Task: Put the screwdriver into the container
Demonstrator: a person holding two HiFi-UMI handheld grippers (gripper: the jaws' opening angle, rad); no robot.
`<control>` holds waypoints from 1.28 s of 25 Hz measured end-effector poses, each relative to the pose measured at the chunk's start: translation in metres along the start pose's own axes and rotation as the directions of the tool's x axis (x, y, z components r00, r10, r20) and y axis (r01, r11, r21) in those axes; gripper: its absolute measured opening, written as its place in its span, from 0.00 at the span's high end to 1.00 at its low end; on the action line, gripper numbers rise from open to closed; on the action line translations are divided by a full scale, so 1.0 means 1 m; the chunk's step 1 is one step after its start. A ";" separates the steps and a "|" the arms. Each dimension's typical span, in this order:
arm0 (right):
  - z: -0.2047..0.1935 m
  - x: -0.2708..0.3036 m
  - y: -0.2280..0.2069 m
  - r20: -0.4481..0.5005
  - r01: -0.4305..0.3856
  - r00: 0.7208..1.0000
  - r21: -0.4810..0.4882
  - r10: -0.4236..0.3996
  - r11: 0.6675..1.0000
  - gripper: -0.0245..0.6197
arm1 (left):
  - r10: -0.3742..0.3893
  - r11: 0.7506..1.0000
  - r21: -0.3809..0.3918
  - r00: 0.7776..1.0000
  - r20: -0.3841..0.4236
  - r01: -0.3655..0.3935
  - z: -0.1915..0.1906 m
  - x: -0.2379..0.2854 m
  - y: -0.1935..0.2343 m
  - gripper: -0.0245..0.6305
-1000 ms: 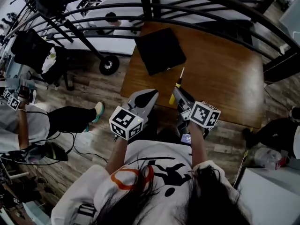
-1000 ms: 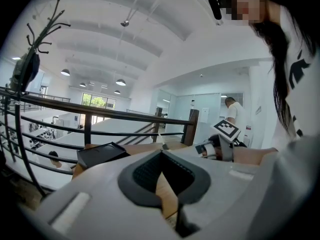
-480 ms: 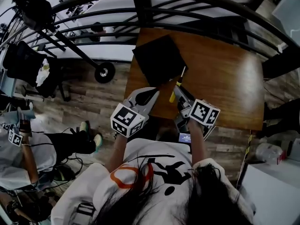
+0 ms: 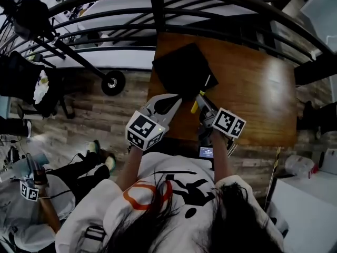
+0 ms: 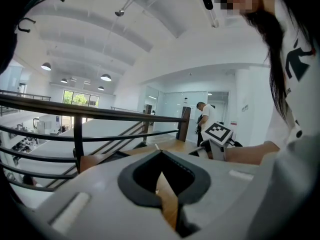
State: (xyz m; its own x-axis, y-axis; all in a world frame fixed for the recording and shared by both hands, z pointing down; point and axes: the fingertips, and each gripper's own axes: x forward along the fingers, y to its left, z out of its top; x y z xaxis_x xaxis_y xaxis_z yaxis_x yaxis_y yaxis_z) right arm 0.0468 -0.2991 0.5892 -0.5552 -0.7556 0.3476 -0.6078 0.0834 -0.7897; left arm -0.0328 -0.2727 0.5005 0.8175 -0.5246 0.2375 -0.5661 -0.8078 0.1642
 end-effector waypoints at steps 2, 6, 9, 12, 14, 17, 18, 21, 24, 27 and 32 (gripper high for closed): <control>0.002 0.006 -0.002 0.007 0.026 1.000 0.014 -0.026 1.000 0.81 | -0.020 1.000 0.002 1.000 0.007 0.020 0.005 -0.001 0.006 0.96; 0.005 0.043 -0.026 -0.003 0.071 0.997 0.051 -0.071 0.996 0.81 | -0.038 0.999 0.007 0.999 0.016 0.038 0.005 0.009 0.031 0.96; 0.002 0.066 -0.047 -0.018 0.111 0.994 0.090 -0.110 0.990 0.81 | -0.050 0.999 0.010 0.999 0.022 0.049 0.003 0.013 0.043 0.96; -0.002 0.081 -0.069 -0.038 0.178 0.984 0.124 -0.174 0.976 0.81 | -0.061 0.998 0.008 0.998 0.028 0.061 0.004 0.013 0.051 0.96; -0.002 0.087 -0.083 -0.050 0.234 0.972 0.141 -0.229 0.962 0.81 | -0.066 0.998 0.005 0.997 0.029 0.066 0.006 0.013 0.055 0.96; -0.004 0.097 -0.103 -0.074 0.311 0.950 0.171 -0.302 0.935 0.82 | -0.066 0.998 0.003 0.997 0.031 0.066 0.006 0.013 0.066 0.96; -0.005 0.099 -0.108 -0.086 0.333 0.943 0.179 -0.323 0.926 0.82 | -0.064 0.998 0.003 0.997 0.032 0.064 0.006 0.012 0.068 0.96; -0.008 0.101 -0.121 -0.117 0.390 0.920 0.166 -0.374 0.906 0.82 | -0.055 0.998 0.001 0.998 0.040 0.055 0.004 0.010 0.072 0.96; -0.005 0.100 -0.128 -0.146 0.438 0.897 0.163 -0.418 0.884 0.82 | -0.044 0.999 -0.004 0.998 0.043 0.045 0.007 0.010 0.076 0.96; 0.002 0.104 -0.129 -0.170 0.465 0.883 0.177 -0.438 0.867 0.82 | -0.037 0.999 -0.014 0.998 0.047 0.037 0.011 0.010 0.083 0.96; 0.006 0.113 -0.133 -0.175 0.482 0.873 0.175 -0.454 0.859 0.82 | -0.029 0.999 -0.019 0.998 0.053 0.030 0.008 0.008 0.093 0.96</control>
State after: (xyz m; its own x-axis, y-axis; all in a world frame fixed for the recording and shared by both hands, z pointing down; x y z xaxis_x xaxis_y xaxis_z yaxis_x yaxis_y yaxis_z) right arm 0.0682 -0.3990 0.7302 -0.3085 -0.5838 0.7510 -0.6904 -0.4057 -0.5990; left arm -0.0781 -0.3544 0.5099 0.8382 -0.5141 0.1818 -0.5429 -0.8182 0.1894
